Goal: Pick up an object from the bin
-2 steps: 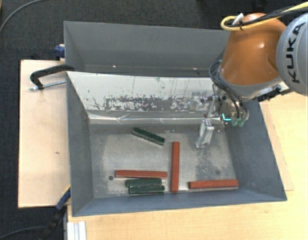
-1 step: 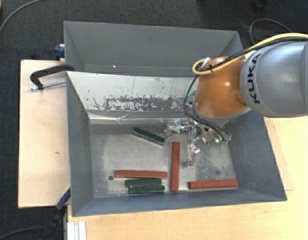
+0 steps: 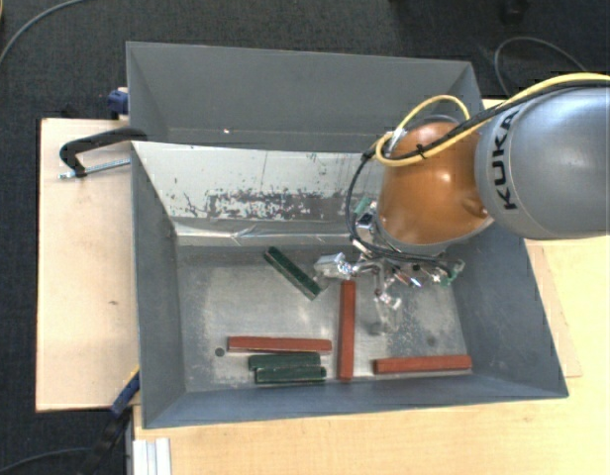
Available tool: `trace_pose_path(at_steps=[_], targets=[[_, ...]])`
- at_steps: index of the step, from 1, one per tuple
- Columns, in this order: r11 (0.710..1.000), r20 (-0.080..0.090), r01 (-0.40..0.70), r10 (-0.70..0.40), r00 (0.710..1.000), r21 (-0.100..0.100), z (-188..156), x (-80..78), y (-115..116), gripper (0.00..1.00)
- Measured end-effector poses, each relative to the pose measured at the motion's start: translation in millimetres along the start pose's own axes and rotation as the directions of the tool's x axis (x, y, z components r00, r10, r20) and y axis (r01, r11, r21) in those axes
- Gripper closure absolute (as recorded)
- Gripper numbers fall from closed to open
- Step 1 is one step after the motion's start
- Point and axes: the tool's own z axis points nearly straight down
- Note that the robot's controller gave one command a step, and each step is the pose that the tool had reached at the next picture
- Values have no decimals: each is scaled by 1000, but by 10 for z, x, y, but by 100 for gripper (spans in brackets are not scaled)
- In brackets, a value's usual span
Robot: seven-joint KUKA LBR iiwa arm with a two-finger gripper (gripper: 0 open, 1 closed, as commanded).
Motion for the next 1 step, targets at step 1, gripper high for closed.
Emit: trace_pose_path(at_steps=[1], targets=[[983, 0, 184, -184, 983, 0, -148, 57, 185, 0]])
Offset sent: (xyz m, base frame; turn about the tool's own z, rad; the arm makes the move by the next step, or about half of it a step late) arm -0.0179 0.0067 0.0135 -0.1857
